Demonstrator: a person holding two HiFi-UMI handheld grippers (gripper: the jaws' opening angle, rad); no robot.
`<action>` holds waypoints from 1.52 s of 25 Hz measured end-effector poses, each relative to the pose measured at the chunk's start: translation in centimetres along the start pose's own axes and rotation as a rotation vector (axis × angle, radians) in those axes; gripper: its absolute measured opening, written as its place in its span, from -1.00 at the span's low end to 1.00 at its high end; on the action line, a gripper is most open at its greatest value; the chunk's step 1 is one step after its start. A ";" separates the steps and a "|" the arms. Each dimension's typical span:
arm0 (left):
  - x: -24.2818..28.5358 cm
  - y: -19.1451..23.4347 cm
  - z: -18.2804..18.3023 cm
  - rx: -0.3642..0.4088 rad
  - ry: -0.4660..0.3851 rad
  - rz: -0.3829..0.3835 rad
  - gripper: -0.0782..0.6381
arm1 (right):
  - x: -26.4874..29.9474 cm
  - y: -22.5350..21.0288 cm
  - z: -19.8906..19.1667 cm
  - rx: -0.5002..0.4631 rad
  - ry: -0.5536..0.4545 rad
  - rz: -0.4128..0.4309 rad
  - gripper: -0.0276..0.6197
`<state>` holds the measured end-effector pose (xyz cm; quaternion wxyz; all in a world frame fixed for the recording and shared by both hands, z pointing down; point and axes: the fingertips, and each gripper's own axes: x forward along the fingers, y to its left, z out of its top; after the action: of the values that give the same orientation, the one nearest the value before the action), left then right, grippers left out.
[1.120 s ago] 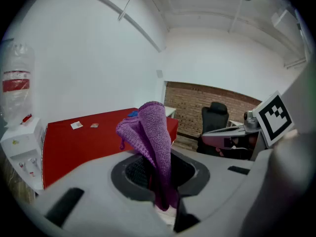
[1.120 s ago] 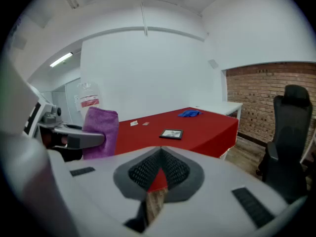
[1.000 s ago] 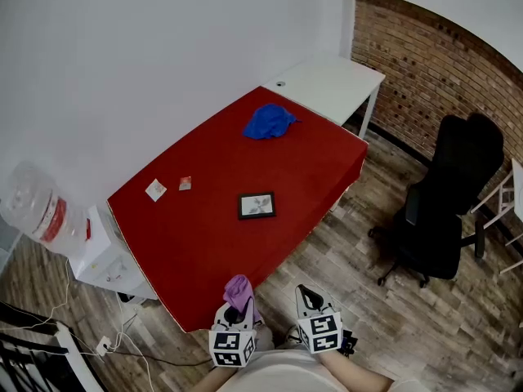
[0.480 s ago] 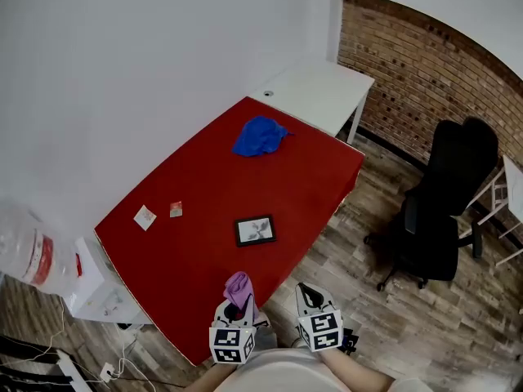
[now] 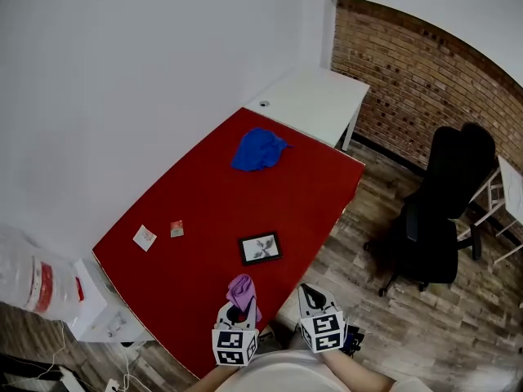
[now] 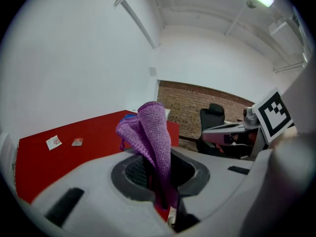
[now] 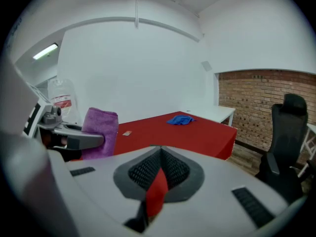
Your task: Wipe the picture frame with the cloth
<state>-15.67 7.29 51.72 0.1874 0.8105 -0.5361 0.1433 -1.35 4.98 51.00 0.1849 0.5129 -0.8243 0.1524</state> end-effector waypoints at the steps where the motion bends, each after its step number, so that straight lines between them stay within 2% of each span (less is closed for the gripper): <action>1: 0.3 0.1 0.1 -0.003 0.000 0.003 -0.61 | 0.3 -0.2 0.2 -0.002 0.001 0.002 -0.90; 16: 4.0 0.8 1.8 -0.038 0.003 0.073 -0.61 | 4.2 -2.8 2.0 -0.036 0.021 0.089 -0.90; 20: 5.1 1.7 1.8 -0.006 0.014 0.082 -0.61 | 5.3 -3.1 2.2 -0.040 0.026 0.095 -0.90; 23: 6.6 3.4 2.2 0.107 0.021 0.103 -0.61 | 6.5 -3.6 2.2 -0.033 0.030 0.092 -0.90; 26: 9.2 5.9 1.9 0.246 0.082 0.104 -0.61 | 7.9 -3.7 2.1 -0.022 0.033 0.094 -0.90; 29: 12.6 8.4 1.2 0.408 0.184 0.082 -0.61 | 9.2 -3.5 2.1 -0.029 0.032 0.097 -0.90; 33: 18.2 11.3 -1.2 0.645 0.373 0.025 -0.61 | 10.8 -3.6 1.4 -0.009 0.045 0.095 -0.90; 36: 21.5 13.1 -3.6 0.781 0.507 -0.018 -0.61 | 11.5 -3.3 0.9 0.006 0.058 0.102 -0.90; 38: 23.1 14.0 -4.6 0.845 0.568 -0.032 -0.61 | 11.6 -2.9 0.6 0.008 0.064 0.109 -0.90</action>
<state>-19.89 -14.45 67.93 -0.0162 0.7527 -0.3470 0.5593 -3.50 -5.67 56.05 0.2005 0.4627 -0.8442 0.1818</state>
